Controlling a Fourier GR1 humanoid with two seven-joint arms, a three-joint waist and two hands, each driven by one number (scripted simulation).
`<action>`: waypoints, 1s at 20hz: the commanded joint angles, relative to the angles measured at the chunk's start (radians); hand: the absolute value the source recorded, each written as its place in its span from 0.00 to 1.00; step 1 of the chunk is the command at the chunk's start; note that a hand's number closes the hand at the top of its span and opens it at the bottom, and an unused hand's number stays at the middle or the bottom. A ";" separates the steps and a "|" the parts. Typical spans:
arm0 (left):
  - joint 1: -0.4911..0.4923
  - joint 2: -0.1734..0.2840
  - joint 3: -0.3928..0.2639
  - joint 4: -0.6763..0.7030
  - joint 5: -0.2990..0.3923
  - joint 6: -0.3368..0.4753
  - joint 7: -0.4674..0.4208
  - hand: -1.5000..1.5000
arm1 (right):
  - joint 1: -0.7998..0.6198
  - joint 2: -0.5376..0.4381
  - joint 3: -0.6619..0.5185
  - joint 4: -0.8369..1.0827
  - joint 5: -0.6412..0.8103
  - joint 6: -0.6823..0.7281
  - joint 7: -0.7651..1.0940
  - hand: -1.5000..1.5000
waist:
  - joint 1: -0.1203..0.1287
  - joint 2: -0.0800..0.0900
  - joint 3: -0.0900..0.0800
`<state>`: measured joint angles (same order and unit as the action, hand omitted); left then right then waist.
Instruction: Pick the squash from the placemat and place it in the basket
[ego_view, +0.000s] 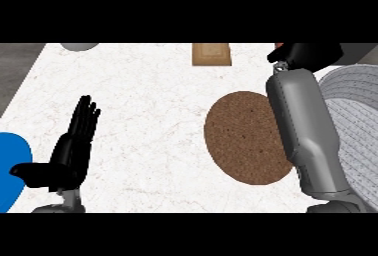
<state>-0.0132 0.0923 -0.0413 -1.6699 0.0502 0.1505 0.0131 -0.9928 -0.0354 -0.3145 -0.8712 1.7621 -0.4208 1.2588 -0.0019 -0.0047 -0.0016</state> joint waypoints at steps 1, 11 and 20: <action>0.010 -0.015 -0.020 -0.034 -0.015 0.019 0.031 0.50 | 0.029 0.005 -0.039 -0.075 0.063 0.104 0.216 1.00 | -0.015 -0.007 0.001; 0.068 0.009 0.006 -0.067 0.005 -0.013 -0.008 0.50 | 0.284 0.035 -0.050 -0.424 0.052 0.155 0.078 1.00 | -0.014 -0.009 0.001; -0.034 -0.002 0.022 0.029 -0.001 -0.008 -0.002 0.50 | 0.465 0.035 -0.029 -0.525 -0.027 0.212 0.051 1.00 | -0.005 0.003 0.001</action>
<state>-0.0026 0.0933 -0.0272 -1.6950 0.0590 0.1400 0.0247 -0.6086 0.0001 -0.3950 -1.3562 1.7726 -0.2616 1.1621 -0.0085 -0.0050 -0.0005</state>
